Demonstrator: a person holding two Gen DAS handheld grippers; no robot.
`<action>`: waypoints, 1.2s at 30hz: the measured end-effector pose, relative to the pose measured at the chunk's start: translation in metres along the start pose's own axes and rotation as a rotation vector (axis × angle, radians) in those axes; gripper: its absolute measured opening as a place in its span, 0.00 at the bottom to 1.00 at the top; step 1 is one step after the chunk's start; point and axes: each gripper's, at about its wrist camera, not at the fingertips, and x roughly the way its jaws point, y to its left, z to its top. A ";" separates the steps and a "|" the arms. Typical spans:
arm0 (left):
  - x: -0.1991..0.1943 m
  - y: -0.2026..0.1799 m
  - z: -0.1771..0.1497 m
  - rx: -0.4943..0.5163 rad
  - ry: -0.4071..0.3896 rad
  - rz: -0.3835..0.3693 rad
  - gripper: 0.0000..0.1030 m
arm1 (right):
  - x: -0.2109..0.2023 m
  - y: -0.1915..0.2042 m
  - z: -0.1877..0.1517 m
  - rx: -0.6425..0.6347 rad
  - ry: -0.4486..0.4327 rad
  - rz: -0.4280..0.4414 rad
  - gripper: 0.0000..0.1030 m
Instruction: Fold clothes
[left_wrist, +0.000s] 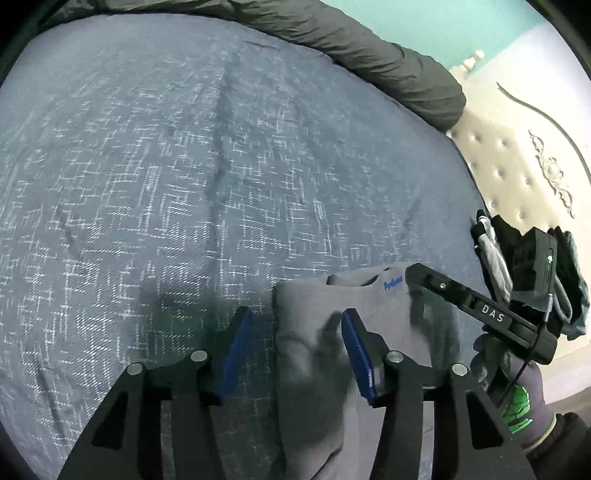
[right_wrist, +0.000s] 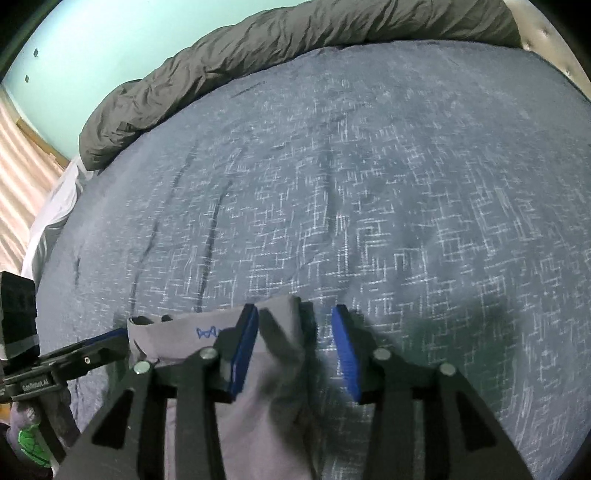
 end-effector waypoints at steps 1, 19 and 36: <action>0.003 -0.001 0.001 0.004 0.006 0.000 0.52 | 0.002 -0.001 -0.001 0.004 0.008 0.009 0.40; 0.000 -0.007 0.009 0.039 -0.011 -0.049 0.15 | -0.004 0.019 -0.009 -0.097 -0.022 0.071 0.05; -0.175 -0.118 -0.006 0.242 -0.230 -0.091 0.07 | -0.185 0.073 -0.010 -0.170 -0.290 0.149 0.04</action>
